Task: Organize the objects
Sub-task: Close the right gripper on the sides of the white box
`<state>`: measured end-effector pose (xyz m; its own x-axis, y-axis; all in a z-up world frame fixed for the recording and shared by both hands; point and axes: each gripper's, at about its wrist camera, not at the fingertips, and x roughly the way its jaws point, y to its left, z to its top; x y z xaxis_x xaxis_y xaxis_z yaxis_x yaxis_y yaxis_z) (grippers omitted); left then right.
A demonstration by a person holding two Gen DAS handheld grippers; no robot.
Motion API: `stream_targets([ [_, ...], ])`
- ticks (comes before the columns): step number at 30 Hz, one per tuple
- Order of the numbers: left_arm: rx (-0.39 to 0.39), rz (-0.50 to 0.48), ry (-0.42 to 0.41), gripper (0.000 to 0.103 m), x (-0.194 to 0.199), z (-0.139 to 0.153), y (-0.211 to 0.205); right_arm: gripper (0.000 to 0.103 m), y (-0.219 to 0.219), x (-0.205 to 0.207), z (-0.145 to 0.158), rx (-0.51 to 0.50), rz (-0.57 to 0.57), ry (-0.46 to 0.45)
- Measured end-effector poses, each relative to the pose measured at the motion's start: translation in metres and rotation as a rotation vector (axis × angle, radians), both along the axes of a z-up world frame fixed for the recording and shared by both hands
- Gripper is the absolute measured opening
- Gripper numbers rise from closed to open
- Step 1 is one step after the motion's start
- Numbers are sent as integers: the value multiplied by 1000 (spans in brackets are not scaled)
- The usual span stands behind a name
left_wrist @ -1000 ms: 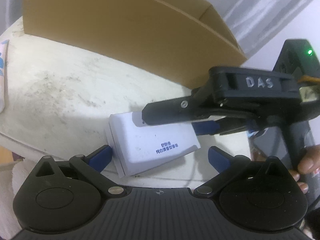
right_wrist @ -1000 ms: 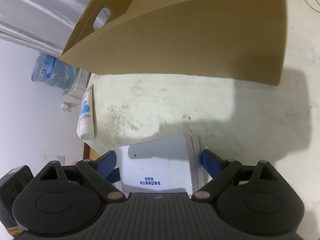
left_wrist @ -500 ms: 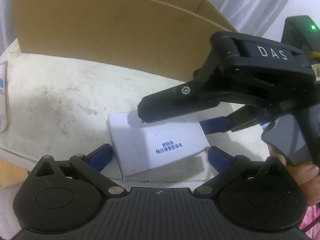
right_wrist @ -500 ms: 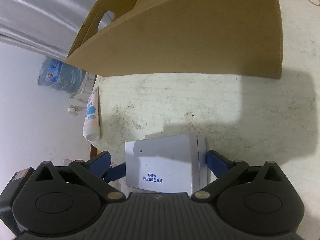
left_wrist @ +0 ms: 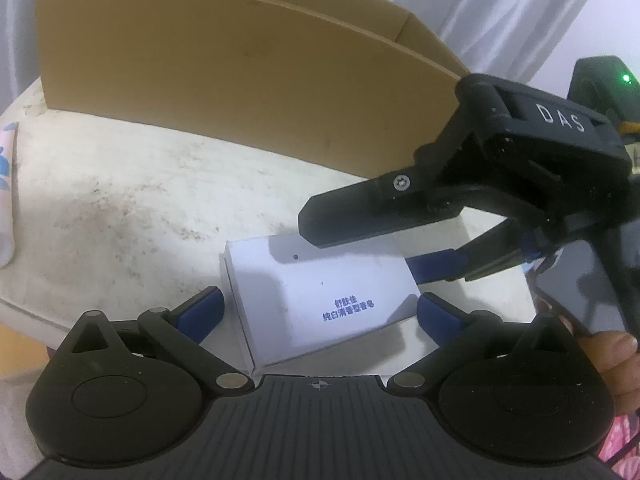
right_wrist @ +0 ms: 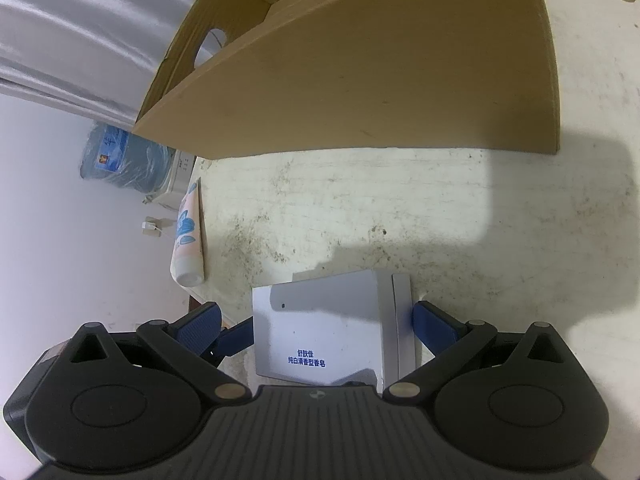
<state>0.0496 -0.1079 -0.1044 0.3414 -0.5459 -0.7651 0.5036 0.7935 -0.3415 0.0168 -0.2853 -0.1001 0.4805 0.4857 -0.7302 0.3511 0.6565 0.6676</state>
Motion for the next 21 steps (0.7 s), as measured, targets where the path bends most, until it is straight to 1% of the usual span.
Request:
stream_targets([
  [6, -30, 29, 23, 103, 1, -1, 2, 103, 0, -1, 0, -14, 9, -9],
  [11, -20, 22, 22, 103, 1, 0, 0, 103, -1, -1, 0, -11, 9, -11],
  [12, -22, 22, 23, 103, 5, 0, 5, 103, -1, -1, -1, -12, 10, -12],
  [21, -59, 36, 54, 103, 9, 1, 8, 103, 2, -1, 1, -32, 25, -20],
])
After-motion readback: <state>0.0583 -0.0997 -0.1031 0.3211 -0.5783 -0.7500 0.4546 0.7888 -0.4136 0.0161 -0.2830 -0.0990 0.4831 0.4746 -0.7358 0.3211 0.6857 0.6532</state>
